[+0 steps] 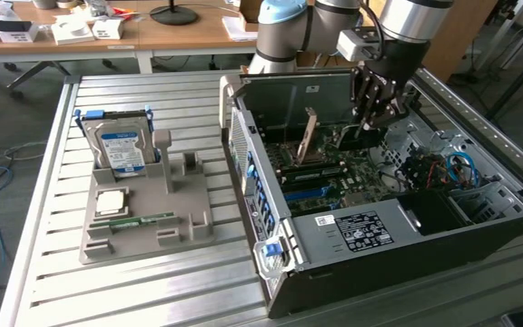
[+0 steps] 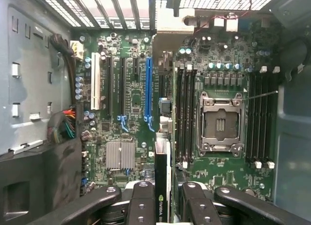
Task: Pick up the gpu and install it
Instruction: 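Insert the gpu into the slot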
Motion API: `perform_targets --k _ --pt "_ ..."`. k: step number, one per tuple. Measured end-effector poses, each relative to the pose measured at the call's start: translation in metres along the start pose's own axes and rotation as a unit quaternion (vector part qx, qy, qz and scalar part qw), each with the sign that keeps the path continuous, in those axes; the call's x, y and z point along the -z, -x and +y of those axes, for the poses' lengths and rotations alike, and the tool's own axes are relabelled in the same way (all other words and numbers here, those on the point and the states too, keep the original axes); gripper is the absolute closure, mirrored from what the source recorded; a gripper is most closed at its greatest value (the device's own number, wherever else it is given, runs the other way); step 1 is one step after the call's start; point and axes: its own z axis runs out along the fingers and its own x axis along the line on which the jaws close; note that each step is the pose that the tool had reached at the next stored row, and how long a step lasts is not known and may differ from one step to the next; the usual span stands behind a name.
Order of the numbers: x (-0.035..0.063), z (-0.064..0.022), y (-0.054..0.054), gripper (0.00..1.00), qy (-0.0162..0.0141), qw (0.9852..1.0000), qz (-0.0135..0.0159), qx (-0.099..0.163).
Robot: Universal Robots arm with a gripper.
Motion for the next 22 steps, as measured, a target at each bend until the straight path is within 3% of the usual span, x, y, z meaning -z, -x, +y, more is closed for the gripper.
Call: perform_targets --k 14,18,22 --pt "-0.0246 0.0018 0.000 0.74 0.0001 1.0000 0.0000 0.000" --pt "-0.0246 0.0021 0.000 0.74 0.0002 1.0000 0.0001 0.000" --pt "-0.0249 0.0084 0.000 0.74 -0.0003 1.0000 0.0000 0.002"
